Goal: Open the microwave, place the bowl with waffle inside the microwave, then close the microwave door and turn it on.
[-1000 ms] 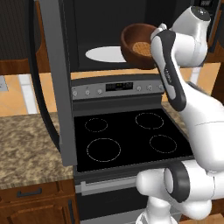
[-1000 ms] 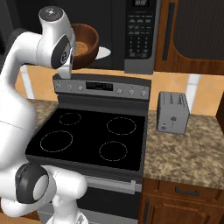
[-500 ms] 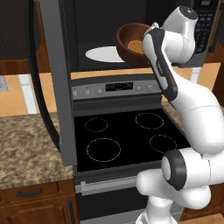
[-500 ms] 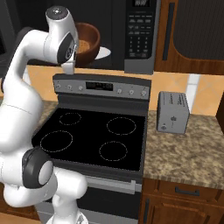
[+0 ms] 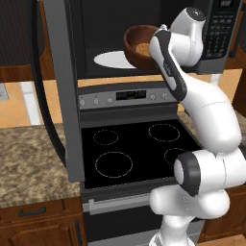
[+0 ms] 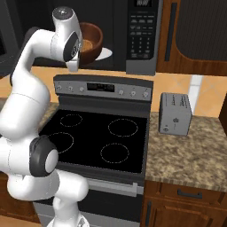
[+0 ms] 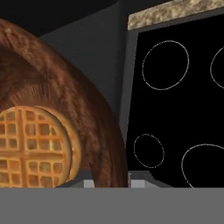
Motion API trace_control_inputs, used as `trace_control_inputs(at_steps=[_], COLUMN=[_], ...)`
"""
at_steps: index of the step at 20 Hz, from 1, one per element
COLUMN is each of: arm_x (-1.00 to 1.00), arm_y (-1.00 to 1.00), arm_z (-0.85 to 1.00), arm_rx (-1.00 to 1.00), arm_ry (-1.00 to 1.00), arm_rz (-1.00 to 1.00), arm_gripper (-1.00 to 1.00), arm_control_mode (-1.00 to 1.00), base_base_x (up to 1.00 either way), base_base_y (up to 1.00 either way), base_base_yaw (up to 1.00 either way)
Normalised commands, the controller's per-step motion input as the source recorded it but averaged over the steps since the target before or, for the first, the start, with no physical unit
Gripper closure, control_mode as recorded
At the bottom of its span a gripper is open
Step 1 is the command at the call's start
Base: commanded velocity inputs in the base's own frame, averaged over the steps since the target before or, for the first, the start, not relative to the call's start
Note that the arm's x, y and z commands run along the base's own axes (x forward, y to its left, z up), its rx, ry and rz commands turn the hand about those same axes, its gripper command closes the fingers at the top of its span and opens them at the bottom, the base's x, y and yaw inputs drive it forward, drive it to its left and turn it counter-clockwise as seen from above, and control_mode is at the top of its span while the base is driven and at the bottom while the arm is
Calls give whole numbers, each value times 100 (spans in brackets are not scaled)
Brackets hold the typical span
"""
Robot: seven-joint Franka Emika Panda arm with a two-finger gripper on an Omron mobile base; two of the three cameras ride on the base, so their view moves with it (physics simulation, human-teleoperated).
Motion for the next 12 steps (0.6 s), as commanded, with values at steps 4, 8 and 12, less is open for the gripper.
trace_control_inputs(at_steps=[4, 8, 12], arm_x=[57, 48, 50], arm_y=[8, 1, 0], arm_z=[0, 0, 0], arm_rx=[0, 0, 0], arm_ry=[2, 0, 0], arm_rz=[0, 0, 0], arm_gripper=[100, 100, 100], arm_control_mode=[-100, -100, -100], base_base_x=[0, 0, 0], base_base_y=[0, 0, 0], base_base_yaw=[0, 0, 0])
